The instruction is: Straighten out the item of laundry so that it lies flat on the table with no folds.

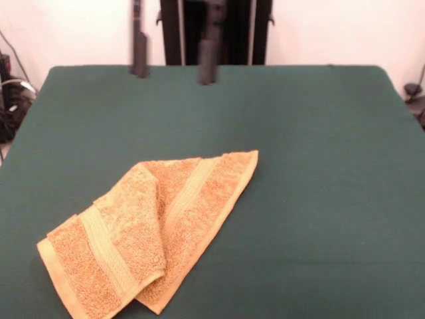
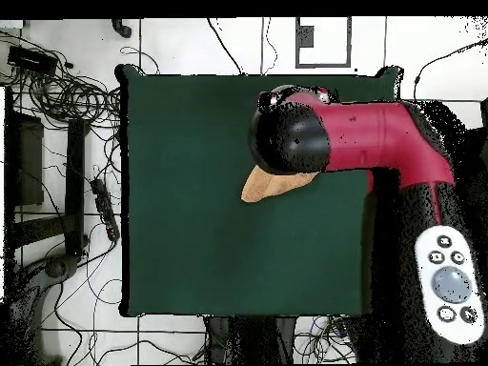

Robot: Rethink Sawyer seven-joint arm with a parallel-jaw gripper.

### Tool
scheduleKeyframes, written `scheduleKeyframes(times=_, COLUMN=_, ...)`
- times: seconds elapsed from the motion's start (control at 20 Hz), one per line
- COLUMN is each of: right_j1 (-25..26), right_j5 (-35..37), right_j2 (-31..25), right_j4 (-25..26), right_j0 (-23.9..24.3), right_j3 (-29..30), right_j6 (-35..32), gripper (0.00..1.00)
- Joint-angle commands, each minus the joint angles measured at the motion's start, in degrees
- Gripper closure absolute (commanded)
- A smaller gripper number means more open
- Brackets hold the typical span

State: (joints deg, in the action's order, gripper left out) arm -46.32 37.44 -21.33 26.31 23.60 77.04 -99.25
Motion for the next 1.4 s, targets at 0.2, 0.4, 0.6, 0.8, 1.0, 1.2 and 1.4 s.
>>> scheduleKeyframes(times=0.2, right_j1=4.8, right_j5=-1.5, right_j2=-0.1, right_j4=-0.6, right_j0=-3.8, right_j3=10.6, right_j6=-5.0, gripper=0.0)
scheduleKeyframes(times=0.4, right_j1=6.1, right_j5=-1.8, right_j2=1.1, right_j4=0.5, right_j0=-5.0, right_j3=9.9, right_j6=-6.0, gripper=0.0)
scheduleKeyframes(times=0.6, right_j1=8.6, right_j5=-5.1, right_j2=3.6, right_j4=2.6, right_j0=-6.8, right_j3=8.7, right_j6=-8.6, gripper=0.0)
scheduleKeyframes(times=0.8, right_j1=11.0, right_j5=-6.9, right_j2=3.5, right_j4=2.3, right_j0=-6.6, right_j3=7.3, right_j6=-6.7, gripper=0.0)
scheduleKeyframes(times=1.0, right_j1=12.3, right_j5=-7.9, right_j2=4.1, right_j4=2.2, right_j0=-7.0, right_j3=6.4, right_j6=-5.9, gripper=0.0)
scheduleKeyframes(times=1.2, right_j1=13.2, right_j5=-9.1, right_j2=4.6, right_j4=1.7, right_j0=-7.4, right_j3=6.2, right_j6=-6.0, gripper=0.0)
scheduleKeyframes(times=1.4, right_j1=14.4, right_j5=-10.3, right_j2=5.4, right_j4=1.7, right_j0=-8.2, right_j3=5.6, right_j6=-6.6, gripper=0.0)
